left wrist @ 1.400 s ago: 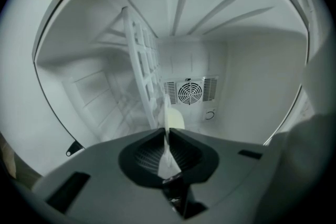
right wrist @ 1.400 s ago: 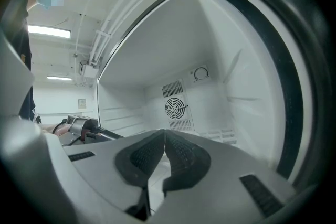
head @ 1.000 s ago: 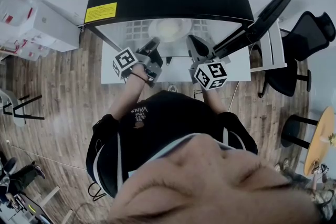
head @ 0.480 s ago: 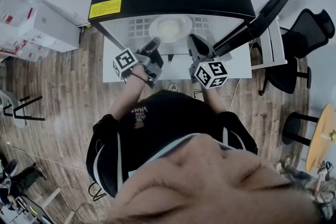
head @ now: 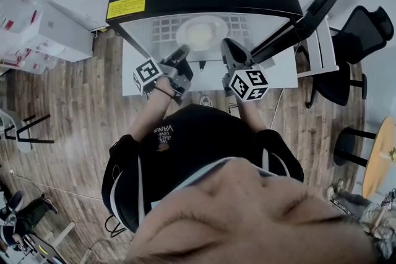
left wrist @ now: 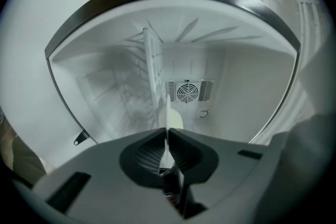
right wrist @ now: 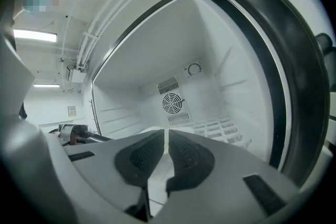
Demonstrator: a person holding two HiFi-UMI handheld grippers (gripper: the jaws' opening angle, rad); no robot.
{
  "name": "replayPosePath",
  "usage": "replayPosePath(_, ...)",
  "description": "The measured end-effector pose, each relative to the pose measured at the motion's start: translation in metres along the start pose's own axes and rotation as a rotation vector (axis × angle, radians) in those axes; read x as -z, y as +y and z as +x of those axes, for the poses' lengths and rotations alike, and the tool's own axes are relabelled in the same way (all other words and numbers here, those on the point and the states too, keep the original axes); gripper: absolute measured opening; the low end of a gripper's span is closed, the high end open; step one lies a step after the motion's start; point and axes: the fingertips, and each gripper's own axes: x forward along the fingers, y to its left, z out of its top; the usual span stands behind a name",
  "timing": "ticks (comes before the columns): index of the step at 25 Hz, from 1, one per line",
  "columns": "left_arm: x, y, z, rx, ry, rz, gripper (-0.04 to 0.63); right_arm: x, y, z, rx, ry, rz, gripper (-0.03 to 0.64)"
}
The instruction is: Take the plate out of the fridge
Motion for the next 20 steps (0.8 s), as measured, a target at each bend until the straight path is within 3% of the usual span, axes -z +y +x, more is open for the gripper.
replayPosePath(4,0.002,0.001,-0.002,0.002,0.009,0.002,0.034,0.005,-0.002,0.001,0.014,0.011,0.026,0.022)
replayPosePath(7,0.002,0.001,-0.004,0.001,0.014,0.001,0.032,0.009,-0.003,0.003,0.023,0.025,0.059,0.108)
replayPosePath(10,0.002,0.001,-0.006,0.0,0.017,0.005,0.032,0.012,-0.007,0.003,0.038,0.027,0.106,0.127)
replayPosePath(20,0.004,0.003,-0.01,-0.002,0.024,0.0,0.032,0.021,-0.011,0.007,-0.016,0.014,0.421,0.209)
